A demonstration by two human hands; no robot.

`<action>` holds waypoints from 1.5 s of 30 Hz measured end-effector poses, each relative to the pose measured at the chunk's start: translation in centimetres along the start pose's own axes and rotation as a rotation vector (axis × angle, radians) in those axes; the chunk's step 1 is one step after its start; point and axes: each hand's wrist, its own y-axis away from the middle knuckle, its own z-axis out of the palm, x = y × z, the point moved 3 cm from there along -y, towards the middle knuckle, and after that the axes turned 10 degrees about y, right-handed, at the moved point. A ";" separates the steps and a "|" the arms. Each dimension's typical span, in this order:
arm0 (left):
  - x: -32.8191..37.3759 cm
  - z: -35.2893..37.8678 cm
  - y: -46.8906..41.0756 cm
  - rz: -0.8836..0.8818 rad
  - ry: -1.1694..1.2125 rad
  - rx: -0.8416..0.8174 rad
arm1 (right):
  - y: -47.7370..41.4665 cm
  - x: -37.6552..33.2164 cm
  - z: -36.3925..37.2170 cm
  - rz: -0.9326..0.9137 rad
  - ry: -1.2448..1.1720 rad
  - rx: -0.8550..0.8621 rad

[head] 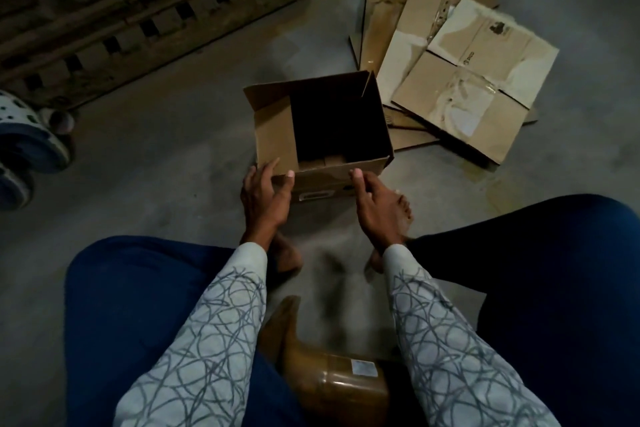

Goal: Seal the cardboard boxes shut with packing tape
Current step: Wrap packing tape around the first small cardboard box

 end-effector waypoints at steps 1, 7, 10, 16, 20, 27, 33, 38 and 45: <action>0.1 0.2 -0.1 0.013 -0.019 -0.004 | 0.0 -0.6 -0.1 -0.046 0.019 -0.010; 0.6 1.4 -2.5 0.121 -0.177 -0.006 | -2.2 -1.0 1.0 -0.134 0.114 0.046; 0.4 2.8 -4.3 0.153 -0.313 -0.066 | -3.4 -0.9 1.4 -0.142 0.110 0.082; 0.0 4.7 -5.5 0.122 -0.324 -0.106 | -6.2 0.0 3.0 -0.184 0.306 0.066; -0.7 4.6 -5.3 0.079 -0.343 -0.137 | -6.7 1.6 3.7 -0.170 0.440 -0.089; -1.0 3.8 -4.5 -0.025 -0.449 -0.166 | -5.3 1.5 3.1 -0.098 0.430 -0.040; -1.2 4.3 -4.1 -0.025 -0.575 -0.344 | -7.2 4.3 2.3 0.164 0.152 0.067; -1.4 4.2 -5.4 -0.036 -0.572 -0.376 | -8.8 4.5 2.3 0.064 0.188 -0.008; -1.0 4.2 -6.5 -0.003 -0.583 -0.346 | -10.3 5.1 1.3 -0.036 0.112 0.006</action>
